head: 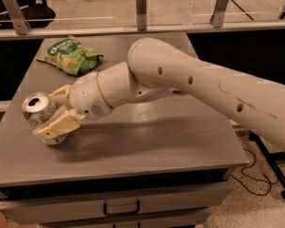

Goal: Move 7up can near orange

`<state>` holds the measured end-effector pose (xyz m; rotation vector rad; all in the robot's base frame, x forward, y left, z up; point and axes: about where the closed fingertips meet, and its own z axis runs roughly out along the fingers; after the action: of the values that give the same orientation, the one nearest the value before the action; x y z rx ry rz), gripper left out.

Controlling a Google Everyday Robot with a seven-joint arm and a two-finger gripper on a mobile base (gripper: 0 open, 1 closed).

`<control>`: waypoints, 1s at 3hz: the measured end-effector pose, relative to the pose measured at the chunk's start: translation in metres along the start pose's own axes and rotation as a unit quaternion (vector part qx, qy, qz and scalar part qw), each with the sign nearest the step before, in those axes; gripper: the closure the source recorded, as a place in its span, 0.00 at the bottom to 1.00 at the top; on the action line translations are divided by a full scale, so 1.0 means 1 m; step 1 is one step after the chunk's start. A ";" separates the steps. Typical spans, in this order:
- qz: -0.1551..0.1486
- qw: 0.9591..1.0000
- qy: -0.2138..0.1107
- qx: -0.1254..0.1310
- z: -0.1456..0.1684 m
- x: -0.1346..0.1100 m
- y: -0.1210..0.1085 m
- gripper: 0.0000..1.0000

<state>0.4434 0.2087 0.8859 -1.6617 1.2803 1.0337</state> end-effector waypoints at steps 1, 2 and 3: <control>-0.020 0.999 0.008 0.038 -0.041 -0.008 -0.020 0.87; -0.048 0.994 0.011 0.097 -0.110 -0.024 -0.052 1.00; -0.057 0.993 0.007 0.106 -0.118 -0.035 -0.059 1.00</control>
Offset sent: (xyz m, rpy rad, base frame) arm 0.1174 -0.1581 0.1302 0.0606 -0.2801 -0.2759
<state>0.5115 0.1231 0.9676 -1.5613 1.2428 0.7915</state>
